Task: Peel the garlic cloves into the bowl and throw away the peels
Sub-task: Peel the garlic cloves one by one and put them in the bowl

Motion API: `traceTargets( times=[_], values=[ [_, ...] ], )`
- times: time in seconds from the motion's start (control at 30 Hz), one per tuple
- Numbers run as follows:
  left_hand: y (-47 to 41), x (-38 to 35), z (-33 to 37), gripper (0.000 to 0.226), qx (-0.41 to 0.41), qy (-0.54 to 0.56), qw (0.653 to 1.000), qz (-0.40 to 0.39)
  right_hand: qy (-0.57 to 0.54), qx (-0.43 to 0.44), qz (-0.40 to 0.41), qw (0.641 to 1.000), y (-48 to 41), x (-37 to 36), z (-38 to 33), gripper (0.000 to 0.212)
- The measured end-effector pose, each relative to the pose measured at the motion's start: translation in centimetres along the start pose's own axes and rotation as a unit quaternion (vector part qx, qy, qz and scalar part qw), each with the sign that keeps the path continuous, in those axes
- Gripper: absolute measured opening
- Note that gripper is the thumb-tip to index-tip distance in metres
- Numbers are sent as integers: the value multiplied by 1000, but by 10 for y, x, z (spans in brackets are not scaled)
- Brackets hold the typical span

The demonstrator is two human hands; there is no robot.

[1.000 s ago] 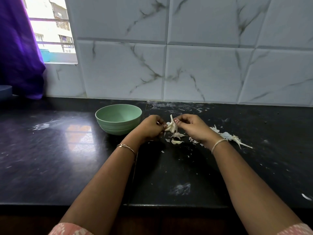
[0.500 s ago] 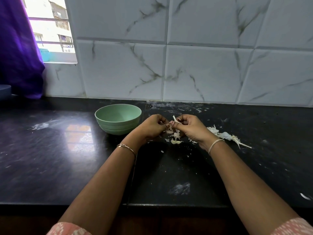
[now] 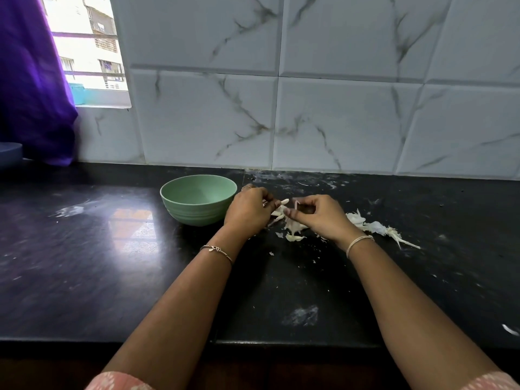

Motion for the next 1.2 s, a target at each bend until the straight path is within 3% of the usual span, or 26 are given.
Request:
traceTargets(
  times=[0.07, 0.2, 0.23, 0.3, 0.43, 0.6, 0.7, 0.83, 1.2],
  values=[
    [0, 1, 2, 24, 2, 6, 1000, 11, -12, 9, 26, 1000, 0, 1, -1, 48],
    [0, -1, 3, 26, 20, 70, 997, -33, -103, 8, 39, 994, -1, 1, -4, 13],
    [1, -2, 5, 29, 29, 107, 992, -52, -101, 4, 32, 994, -1, 1, -6, 17],
    [2, -7, 6, 29, 49, 216, 971, -89, -88, 5, 29, 996, 0, -1, -10, 28],
    [7, -8, 14, 24, 109, 385, 903, -157, -133, 24, 103, 985, -1, 4, -11, 7],
    [13, -3, 20, 16, 144, 472, 848, -192, -169, -4, 100, 980, -2, 2, -8, 19],
    [13, -2, 20, 8, 147, 476, 845, -195, -198, -1, 119, 973, 0, 4, -11, 13],
    [13, -6, 20, 8, 158, 470, 849, -180, -334, -18, 60, 941, 4, 1, -18, 11],
    [12, -12, 19, 5, 147, 439, 869, -173, -296, 28, 109, 949, 2, -7, -18, 11]
  ],
)
Point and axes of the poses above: each hand's wrist, its own y-axis away from the middle knuckle, its own x-axis out of the back of the hand, z = x × y, the point moved 1 cm from there along -y, towards the middle knuckle, and after that the axes turned 3 degrees about x, right-handed, at the moved point
